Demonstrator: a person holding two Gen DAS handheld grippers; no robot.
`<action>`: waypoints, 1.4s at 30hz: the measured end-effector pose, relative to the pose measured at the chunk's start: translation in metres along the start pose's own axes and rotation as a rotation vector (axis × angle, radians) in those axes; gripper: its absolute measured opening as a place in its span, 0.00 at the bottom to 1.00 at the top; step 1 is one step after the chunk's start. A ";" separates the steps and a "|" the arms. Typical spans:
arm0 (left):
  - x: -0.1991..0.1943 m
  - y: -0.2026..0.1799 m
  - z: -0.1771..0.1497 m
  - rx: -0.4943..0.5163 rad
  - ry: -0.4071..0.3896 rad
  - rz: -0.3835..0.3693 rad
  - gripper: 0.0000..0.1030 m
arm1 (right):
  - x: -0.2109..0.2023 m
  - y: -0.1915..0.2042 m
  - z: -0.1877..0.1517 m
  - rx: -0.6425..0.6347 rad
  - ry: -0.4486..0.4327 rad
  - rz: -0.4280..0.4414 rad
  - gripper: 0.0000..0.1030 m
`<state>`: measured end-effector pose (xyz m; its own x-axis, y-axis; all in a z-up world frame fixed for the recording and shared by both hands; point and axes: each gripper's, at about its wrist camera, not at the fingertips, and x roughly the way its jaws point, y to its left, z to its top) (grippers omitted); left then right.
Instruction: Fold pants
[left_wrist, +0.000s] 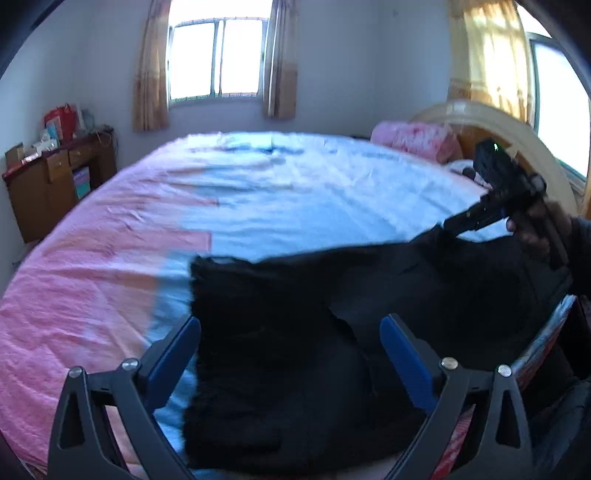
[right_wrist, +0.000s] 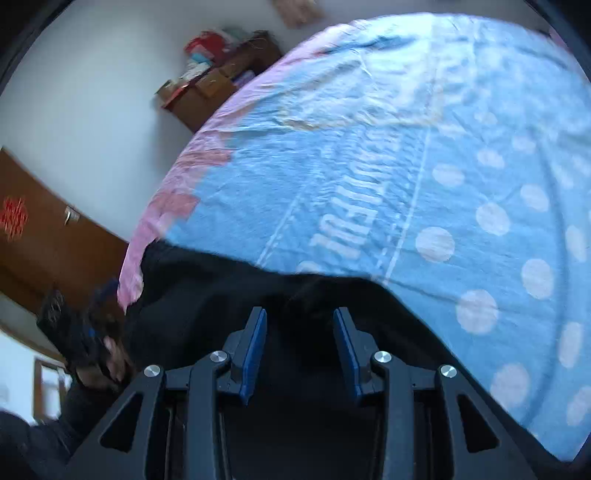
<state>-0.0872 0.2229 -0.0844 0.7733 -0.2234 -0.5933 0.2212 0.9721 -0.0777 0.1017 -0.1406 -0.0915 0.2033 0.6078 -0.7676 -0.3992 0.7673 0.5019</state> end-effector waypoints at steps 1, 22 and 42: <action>0.008 -0.001 -0.001 0.012 0.026 0.016 0.97 | 0.003 -0.005 0.001 0.021 0.015 0.015 0.39; 0.000 -0.019 0.024 -0.003 0.042 0.053 0.97 | -0.037 -0.057 0.011 0.228 -0.095 0.045 0.48; 0.081 -0.414 0.091 0.453 0.111 -0.680 0.97 | -0.389 -0.201 -0.341 0.830 -0.772 -0.317 0.48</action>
<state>-0.0617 -0.2043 -0.0274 0.3266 -0.7214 -0.6107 0.8565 0.4991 -0.1315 -0.2024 -0.6009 -0.0295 0.7901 0.1102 -0.6031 0.4132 0.6310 0.6566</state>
